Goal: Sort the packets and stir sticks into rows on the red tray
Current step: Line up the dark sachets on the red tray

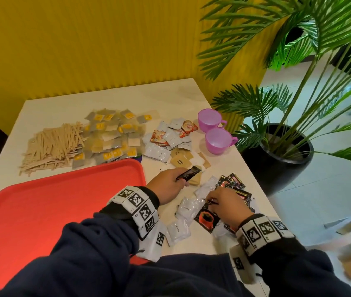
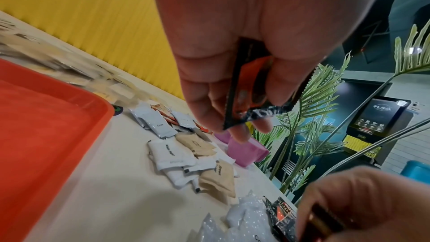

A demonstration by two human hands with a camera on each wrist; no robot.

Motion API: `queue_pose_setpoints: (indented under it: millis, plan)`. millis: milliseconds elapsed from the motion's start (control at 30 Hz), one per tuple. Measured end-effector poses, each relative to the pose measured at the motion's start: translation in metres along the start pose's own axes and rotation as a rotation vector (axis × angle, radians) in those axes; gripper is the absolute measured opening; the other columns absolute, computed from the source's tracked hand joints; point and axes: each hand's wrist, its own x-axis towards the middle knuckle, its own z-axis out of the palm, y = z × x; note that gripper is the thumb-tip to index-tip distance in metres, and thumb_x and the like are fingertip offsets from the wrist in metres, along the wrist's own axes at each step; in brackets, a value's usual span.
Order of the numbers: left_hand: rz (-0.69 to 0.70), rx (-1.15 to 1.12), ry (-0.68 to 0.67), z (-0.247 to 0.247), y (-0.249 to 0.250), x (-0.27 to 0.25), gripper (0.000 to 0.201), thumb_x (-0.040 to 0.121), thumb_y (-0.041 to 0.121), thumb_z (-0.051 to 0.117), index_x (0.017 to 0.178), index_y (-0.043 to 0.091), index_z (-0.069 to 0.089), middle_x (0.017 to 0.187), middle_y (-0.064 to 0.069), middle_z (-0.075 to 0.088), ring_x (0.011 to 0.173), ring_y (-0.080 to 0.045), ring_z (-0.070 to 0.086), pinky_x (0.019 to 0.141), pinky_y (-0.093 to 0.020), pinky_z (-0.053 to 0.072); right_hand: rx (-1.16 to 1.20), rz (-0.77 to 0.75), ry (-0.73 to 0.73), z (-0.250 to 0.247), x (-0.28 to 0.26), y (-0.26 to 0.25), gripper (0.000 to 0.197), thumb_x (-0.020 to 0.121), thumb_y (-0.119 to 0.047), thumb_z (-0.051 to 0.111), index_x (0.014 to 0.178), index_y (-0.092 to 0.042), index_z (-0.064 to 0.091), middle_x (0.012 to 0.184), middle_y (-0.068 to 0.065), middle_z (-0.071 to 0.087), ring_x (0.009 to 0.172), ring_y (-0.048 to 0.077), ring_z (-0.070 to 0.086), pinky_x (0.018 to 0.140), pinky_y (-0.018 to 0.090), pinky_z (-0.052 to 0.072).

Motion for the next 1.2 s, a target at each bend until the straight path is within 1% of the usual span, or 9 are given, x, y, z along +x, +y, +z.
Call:
queue_pose_setpoints:
  millis: [200,333,433,500,567,667,833,1000,1200]
  plan:
    - [0.047,-0.122,-0.071,0.002,0.01,-0.006,0.031,0.08,0.026,0.071,0.107,0.025,0.054,0.087,0.015,0.058,0.081,0.004,0.054,0.072,-0.012,0.041,0.405,-0.131,0.108,-0.044,-0.01,-0.015,0.005,0.08,-0.01,0.07,0.077,-0.013,0.067,0.072,-0.008,0.058,0.068,0.005,0.051,0.062,0.01,0.037]
    - [0.106,-0.14,-0.15,0.009,0.018,-0.005,0.029,0.076,0.013,0.075,0.098,0.023,0.058,0.087,0.012,0.063,0.079,-0.002,0.058,0.07,-0.006,0.043,0.722,-0.222,0.283,-0.058,-0.018,-0.029,0.031,0.074,-0.003,0.073,0.064,-0.03,0.061,0.062,-0.011,0.058,0.06,-0.003,0.051,0.061,0.012,0.041]
    - [0.065,-0.202,-0.112,0.009,0.023,-0.004,0.017,0.086,0.007,0.062,0.099,0.017,0.058,0.095,-0.006,0.068,0.077,-0.014,0.063,0.074,-0.021,0.05,0.755,-0.159,0.341,-0.059,-0.017,-0.018,0.029,0.069,-0.006,0.078,0.079,-0.03,0.065,0.073,-0.012,0.059,0.07,-0.005,0.053,0.066,0.017,0.043]
    - [0.036,-0.229,-0.097,0.007,0.023,-0.004,0.013,0.088,0.006,0.058,0.095,0.017,0.057,0.096,-0.008,0.068,0.073,-0.012,0.063,0.073,-0.024,0.05,0.576,-0.033,0.31,-0.058,-0.013,0.005,0.053,0.064,-0.015,0.083,0.108,-0.032,0.06,0.096,-0.009,0.058,0.094,0.006,0.052,0.077,0.023,0.042]
    - [0.029,-0.206,-0.068,0.004,0.02,-0.003,0.014,0.089,0.006,0.056,0.087,0.02,0.056,0.09,-0.004,0.066,0.073,-0.012,0.06,0.065,-0.017,0.045,0.285,0.099,0.147,-0.051,-0.012,0.029,0.091,0.059,-0.024,0.086,0.136,-0.032,0.038,0.126,-0.002,0.048,0.118,0.016,0.041,0.093,0.03,0.038]
    - [0.026,-0.158,-0.037,0.003,0.017,0.0,0.008,0.091,0.01,0.054,0.091,0.017,0.056,0.087,-0.004,0.062,0.082,-0.018,0.054,0.068,-0.021,0.039,-0.082,0.209,-0.084,-0.028,-0.012,0.054,0.122,0.056,-0.037,0.085,0.148,-0.034,0.005,0.15,0.0,0.021,0.137,0.028,0.019,0.11,0.045,0.028]
    - [0.021,-0.09,-0.024,0.004,0.02,0.003,0.026,0.092,0.016,0.054,0.118,0.013,0.056,0.09,0.005,0.053,0.088,-0.014,0.049,0.073,-0.023,0.034,-0.062,0.241,-0.125,-0.001,-0.01,0.066,0.128,0.057,-0.03,0.085,0.147,-0.039,-0.005,0.154,-0.002,0.006,0.141,0.03,0.011,0.111,0.047,0.03]
    - [-0.021,-0.113,-0.037,0.0,0.021,0.006,0.019,0.09,0.023,0.059,0.105,0.015,0.051,0.077,0.004,0.046,0.07,-0.012,0.045,0.07,-0.03,0.039,-0.055,0.208,-0.043,-0.006,-0.011,0.062,0.122,0.061,-0.025,0.083,0.147,-0.039,-0.003,0.142,0.001,0.022,0.13,0.028,0.025,0.105,0.039,0.038]
    - [-0.08,-0.163,-0.04,-0.001,0.024,0.004,0.03,0.089,0.029,0.06,0.11,0.01,0.051,0.082,-0.002,0.046,0.077,-0.021,0.047,0.063,-0.03,0.043,0.035,0.195,0.002,-0.021,-0.011,0.054,0.101,0.073,-0.012,0.074,0.148,-0.035,0.01,0.134,0.003,0.045,0.118,0.023,0.047,0.095,0.036,0.046]
